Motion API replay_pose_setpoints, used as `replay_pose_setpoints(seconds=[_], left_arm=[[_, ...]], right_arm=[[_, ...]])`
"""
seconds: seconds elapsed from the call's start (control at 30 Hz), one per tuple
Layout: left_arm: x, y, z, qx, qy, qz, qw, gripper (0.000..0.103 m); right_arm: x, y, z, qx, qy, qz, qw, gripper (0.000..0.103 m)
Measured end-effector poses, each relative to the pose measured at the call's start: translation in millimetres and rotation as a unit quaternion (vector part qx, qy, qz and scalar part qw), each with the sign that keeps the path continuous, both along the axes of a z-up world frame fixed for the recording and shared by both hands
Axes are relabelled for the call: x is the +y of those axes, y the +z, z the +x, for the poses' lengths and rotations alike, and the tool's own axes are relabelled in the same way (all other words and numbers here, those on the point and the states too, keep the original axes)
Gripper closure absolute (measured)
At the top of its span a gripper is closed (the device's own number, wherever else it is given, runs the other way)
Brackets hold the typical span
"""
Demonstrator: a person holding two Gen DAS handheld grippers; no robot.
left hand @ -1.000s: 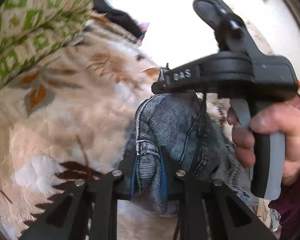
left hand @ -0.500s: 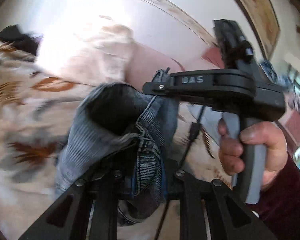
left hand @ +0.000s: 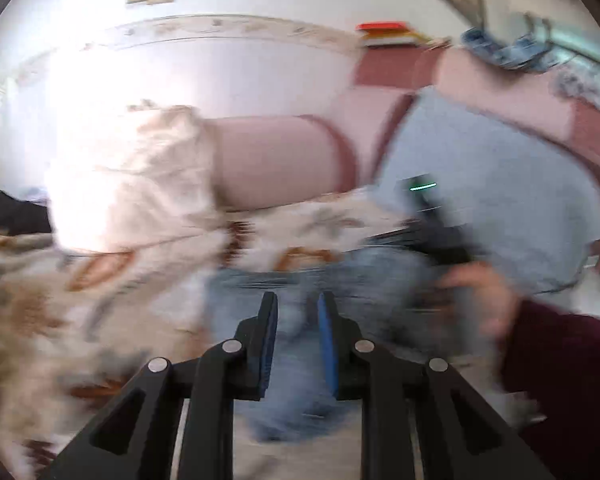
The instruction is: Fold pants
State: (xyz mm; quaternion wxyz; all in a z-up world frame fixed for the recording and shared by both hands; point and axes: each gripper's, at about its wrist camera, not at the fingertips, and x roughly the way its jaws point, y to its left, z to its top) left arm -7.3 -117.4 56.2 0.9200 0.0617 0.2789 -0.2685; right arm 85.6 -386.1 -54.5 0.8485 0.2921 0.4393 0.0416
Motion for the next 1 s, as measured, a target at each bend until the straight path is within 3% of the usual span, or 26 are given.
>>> replay_pose_setpoints(seconds=[0.1,0.2,0.3,0.37,0.5,0.6,0.67,0.77,0.9,1.0], left_arm=[[-1.7,-18.7,28.6,0.037,0.024,0.03,0.9986,0.08],[-16.9,-51.5,32.3,0.044,0.021,0.095,0.9942,0.08],[-26.2,-78.9,24.9,0.062,0.015,0.114,0.9914,0.08],[-25.4,-87.2,21.7,0.065,0.022,0.108,0.9918,0.08],[-21.8,-87.5,18.8,0.076,0.033,0.091,0.9925,0.08],[-24.5,-90.6,17.3,0.083,0.03,0.091,0.992,0.08],[-31.0,-95.8,15.9,0.088,0.025,0.095,0.9913,0.08],[-39.0,-102.7,14.2,0.08,0.039,0.108,0.9902,0.08],[-36.8,-103.3,16.4,0.089,0.043,0.098,0.9903,0.079],[-29.4,-94.7,20.8,0.104,0.046,0.09,0.9895,0.068]], right_arm=[[-10.4,30.3,-21.9,-0.017,-0.031,-0.014,0.999,0.061],[-9.8,80.4,-58.9,-0.067,-0.054,-0.088,0.992,0.058],[17.6,118.6,-98.2,-0.133,0.003,-0.064,0.989,0.058],[42.2,123.3,-113.0,-0.143,0.041,-0.065,0.987,0.058],[100.3,95.6,-124.7,-0.101,0.107,-0.108,0.983,0.058],[105.7,45.6,-123.7,-0.011,0.1,-0.146,0.984,0.065],[92.4,18.4,-121.3,0.042,0.081,-0.13,0.987,0.065],[77.0,3.2,-122.9,0.037,0.071,-0.088,0.993,0.066],[60.9,-4.3,-123.2,0.032,0.063,-0.037,0.997,0.066],[50.5,-2.5,-119.5,0.034,0.066,0.004,0.997,0.064]])
